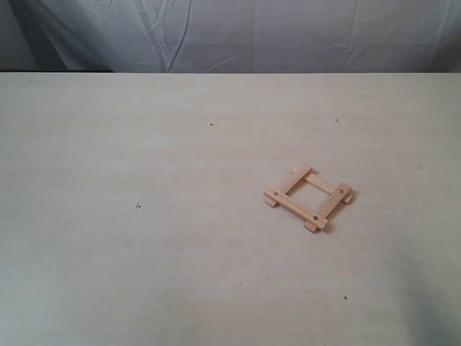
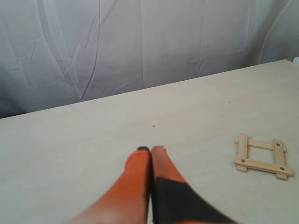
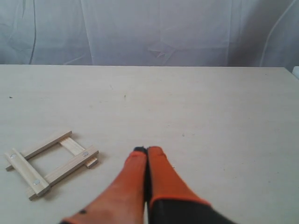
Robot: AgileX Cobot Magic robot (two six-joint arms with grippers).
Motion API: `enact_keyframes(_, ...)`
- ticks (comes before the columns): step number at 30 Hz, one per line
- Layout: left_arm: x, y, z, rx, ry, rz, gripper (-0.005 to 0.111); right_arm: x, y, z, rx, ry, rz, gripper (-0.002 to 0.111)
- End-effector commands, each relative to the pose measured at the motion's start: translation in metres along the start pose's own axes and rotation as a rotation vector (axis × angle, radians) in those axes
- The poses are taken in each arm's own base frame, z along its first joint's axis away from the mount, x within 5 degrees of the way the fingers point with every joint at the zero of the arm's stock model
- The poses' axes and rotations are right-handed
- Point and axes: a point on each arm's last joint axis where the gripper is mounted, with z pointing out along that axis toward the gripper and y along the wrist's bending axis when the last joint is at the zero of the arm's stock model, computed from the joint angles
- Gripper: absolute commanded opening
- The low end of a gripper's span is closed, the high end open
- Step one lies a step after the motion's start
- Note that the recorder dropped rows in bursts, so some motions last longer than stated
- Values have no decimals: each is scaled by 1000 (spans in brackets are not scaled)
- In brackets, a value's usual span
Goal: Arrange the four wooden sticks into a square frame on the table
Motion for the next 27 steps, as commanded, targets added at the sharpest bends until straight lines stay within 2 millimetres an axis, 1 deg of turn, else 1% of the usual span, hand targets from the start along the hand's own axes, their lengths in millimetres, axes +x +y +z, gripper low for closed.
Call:
enact_keyframes(1, 0, -1, -1, 6, -14, 2, 0, 0, 0, 0, 3, -11, -3, -1)
enact_keyframes(5, 0, 0, -1, 5, -13, 8, 0, 0, 0, 0, 3, -11, -3, -1)
enact_keyframes(7, 1, 1, -1, -13, -11, 55, 0, 0, 0, 0, 3, -11, -1, -1)
enact_keyframes(10, 4, 1, -11, -21, -15, 99, 0, 0, 0, 0, 0, -11, 10, -1)
enact_keyframes(11, 8, 0, -16, -20, -4, 112, 0, 0, 0, 0, 0, -11, 10, -1)
enact_keyframes(14, 33, 0, -24, -19, -29, 109, 0, 0, 0, 0, -2, -11, 15, -1)
enact_keyframes(19, 62, -1, -25, -16, -44, 95, 0, 0, 0, 0, -2, -11, 15, -1)
enact_keyframes(23, 76, 1, -23, -34, -112, 94, 0, 0, 0, 0, -2, -11, 15, -1)
enact_keyframes(27, 86, 3, -17, -43, -113, 90, 0, 0, 0, 0, -2, -11, 15, -1)
